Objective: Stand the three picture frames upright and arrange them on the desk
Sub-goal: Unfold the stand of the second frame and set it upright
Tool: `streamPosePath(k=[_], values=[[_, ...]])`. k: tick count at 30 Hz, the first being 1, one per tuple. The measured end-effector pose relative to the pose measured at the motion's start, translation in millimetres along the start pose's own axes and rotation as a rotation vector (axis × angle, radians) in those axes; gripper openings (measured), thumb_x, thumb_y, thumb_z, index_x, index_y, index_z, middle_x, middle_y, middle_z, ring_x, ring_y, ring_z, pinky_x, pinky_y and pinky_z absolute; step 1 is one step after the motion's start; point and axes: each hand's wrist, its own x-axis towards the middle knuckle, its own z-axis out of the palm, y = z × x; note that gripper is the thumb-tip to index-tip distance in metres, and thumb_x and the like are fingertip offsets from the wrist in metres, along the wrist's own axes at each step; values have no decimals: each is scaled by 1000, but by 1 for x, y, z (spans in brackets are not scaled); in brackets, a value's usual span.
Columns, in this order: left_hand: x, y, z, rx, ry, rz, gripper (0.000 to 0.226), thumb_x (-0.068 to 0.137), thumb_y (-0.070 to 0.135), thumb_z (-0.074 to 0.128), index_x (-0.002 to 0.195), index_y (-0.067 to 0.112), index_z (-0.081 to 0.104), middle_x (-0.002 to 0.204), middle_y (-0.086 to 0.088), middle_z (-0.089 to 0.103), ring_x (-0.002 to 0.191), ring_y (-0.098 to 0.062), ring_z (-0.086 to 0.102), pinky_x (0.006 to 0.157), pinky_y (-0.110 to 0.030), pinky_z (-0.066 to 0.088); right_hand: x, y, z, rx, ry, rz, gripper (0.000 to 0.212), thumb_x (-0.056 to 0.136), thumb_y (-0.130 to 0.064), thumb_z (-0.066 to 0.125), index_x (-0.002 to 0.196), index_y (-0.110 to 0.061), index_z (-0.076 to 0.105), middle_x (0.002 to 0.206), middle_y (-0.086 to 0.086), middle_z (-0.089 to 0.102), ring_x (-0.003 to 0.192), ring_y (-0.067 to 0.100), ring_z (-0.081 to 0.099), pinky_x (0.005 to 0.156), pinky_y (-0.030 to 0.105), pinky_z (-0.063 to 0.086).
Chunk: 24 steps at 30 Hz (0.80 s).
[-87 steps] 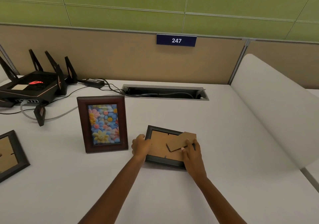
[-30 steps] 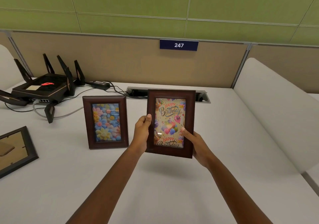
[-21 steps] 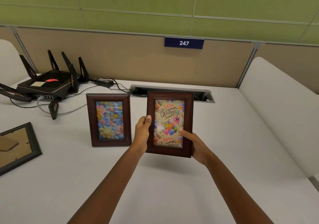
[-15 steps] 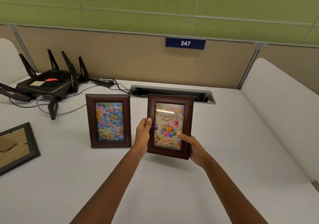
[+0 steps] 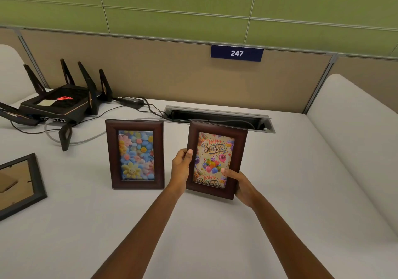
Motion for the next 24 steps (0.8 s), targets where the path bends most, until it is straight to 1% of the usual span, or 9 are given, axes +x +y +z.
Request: streamPosePath(k=[3,11,13,16,17,19,21,23,24], values=[[2,-6,-1,28,7,14,31,98,22,36,112,-2,50,103,-8,56,79,-3,53,53,3,45,4,3,-2,-7,-4,7,31,66,-23,64,96,-29,59,86,-11,75,84,11,71,68,22,59],[-3,-11,2,18,-3,20,33,98,20,36,116,-5,48,108,-14,58,80,-5,56,54,1,47,8,5,-9,-17,4,-10,29,65,-25,64,94,-28,61,82,-14,77,81,7,72,60,19,58],[-6,-10,2,23,5,17,34,98,21,37,116,-5,48,115,-19,59,84,-8,56,55,1,48,7,5,-10,-59,9,-14,27,68,-24,65,95,-28,62,84,-12,76,82,8,72,62,19,58],[-9,-6,2,32,18,12,34,97,20,38,117,-5,48,120,-24,58,89,-12,58,56,0,49,4,3,-12,-156,50,-13,27,81,-18,60,107,-25,57,96,-9,70,88,10,68,68,21,58],[-11,-5,2,46,30,17,33,97,20,38,118,-4,47,121,-24,57,96,-17,60,58,-2,50,1,2,-12,-195,55,-23,27,83,-18,58,108,-28,54,100,-10,67,88,8,67,66,19,58],[-15,-3,1,129,81,66,34,96,19,41,124,1,44,128,-21,53,116,-28,54,75,-14,51,-6,-4,-14,-297,58,-54,24,86,-23,56,107,-35,50,110,-8,62,92,7,64,65,15,56],[-21,-2,0,283,151,178,41,94,19,46,132,5,38,137,-17,47,127,-29,46,94,-31,46,-14,-11,-17,-428,107,-109,35,86,-31,53,120,-30,44,130,1,53,112,15,57,84,23,53],[-27,3,-1,441,204,313,50,92,19,49,138,7,32,144,-15,39,133,-27,38,104,-35,39,-19,-21,-20,-537,249,-190,54,87,-36,51,136,-22,33,144,7,40,130,24,41,103,40,39],[-30,5,0,512,214,371,53,92,20,50,140,7,29,147,-14,36,135,-26,35,107,-36,36,-21,-27,-20,-578,337,-253,56,88,-35,50,138,-20,30,147,8,37,133,25,37,107,42,34]])
